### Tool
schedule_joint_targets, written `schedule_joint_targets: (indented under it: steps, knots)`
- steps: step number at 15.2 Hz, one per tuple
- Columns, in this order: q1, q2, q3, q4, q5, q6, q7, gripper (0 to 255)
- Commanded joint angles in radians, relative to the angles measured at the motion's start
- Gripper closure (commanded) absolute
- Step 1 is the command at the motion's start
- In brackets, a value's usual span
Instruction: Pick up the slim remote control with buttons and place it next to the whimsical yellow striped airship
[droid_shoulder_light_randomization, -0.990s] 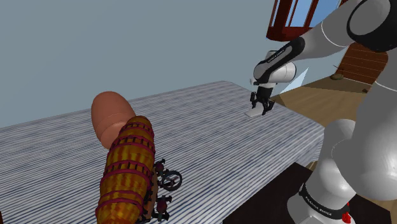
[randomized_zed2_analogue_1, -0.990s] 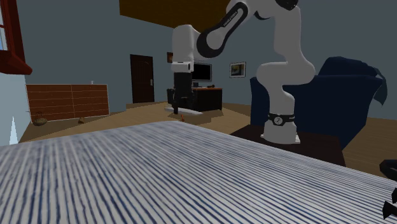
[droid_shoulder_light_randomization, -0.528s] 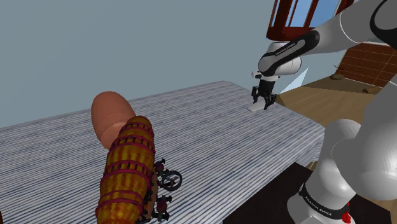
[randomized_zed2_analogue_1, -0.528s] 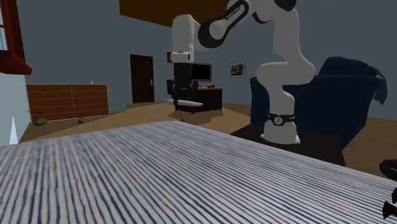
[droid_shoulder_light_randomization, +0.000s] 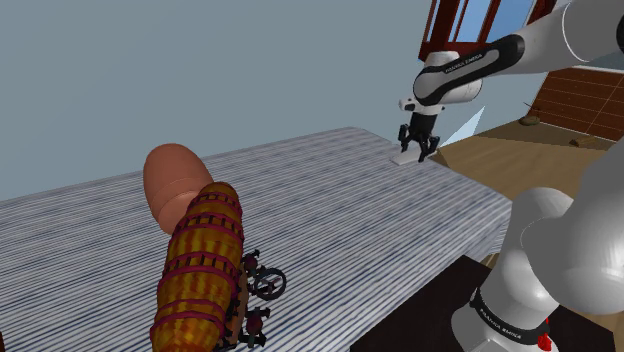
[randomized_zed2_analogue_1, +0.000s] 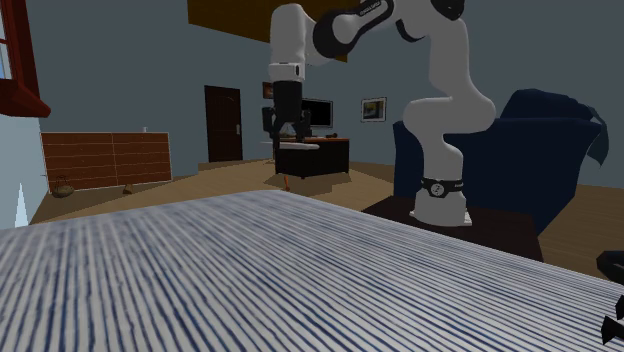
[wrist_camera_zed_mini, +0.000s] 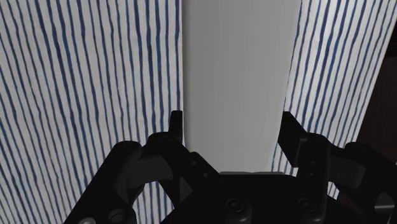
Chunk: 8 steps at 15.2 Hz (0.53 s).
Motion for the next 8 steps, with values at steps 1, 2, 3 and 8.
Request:
schedule_joint_targets:
  steps: [1,2,3,8]
  knots:
    - [-0.003,-0.013,0.011,0.02,-0.007,-0.031,0.007,255]
    - [-0.006,-0.021,0.018,0.029,-0.011,-0.046,0.011,255]
    - [-0.008,-0.029,0.024,0.037,-0.016,-0.061,0.015,255]
    - [-0.018,-0.063,0.053,0.083,-0.03,-0.134,0.029,255]
